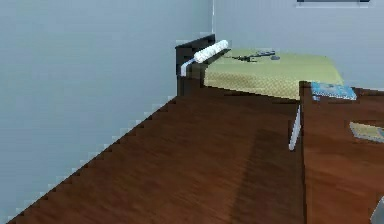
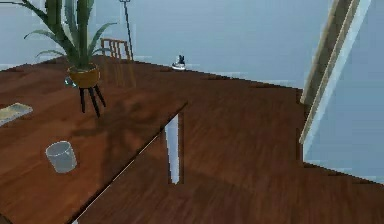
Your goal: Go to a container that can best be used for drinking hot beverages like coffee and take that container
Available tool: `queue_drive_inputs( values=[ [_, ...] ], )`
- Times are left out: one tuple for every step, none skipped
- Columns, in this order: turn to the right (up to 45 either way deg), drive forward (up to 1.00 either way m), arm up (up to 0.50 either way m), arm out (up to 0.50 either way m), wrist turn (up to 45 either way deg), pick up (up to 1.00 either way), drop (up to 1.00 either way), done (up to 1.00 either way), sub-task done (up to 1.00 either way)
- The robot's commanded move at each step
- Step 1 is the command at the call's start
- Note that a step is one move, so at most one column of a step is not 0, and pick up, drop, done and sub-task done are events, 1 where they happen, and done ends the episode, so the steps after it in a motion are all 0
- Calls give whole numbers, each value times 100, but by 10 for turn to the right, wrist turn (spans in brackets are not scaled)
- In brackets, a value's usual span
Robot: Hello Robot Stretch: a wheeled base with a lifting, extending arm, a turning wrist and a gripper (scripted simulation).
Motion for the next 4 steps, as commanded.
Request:
queue_drive_inputs(
  values=[
    [0, 40, 0, 0, 0, 0, 0, 0, 0],
    [270, 0, 0, 0, 0, 0, 0, 0, 0],
    [0, 100, 0, 0, 0, 0, 0, 0, 0],
    [240, 0, 0, 0, 0, 0, 0, 0, 0]
  ],
)
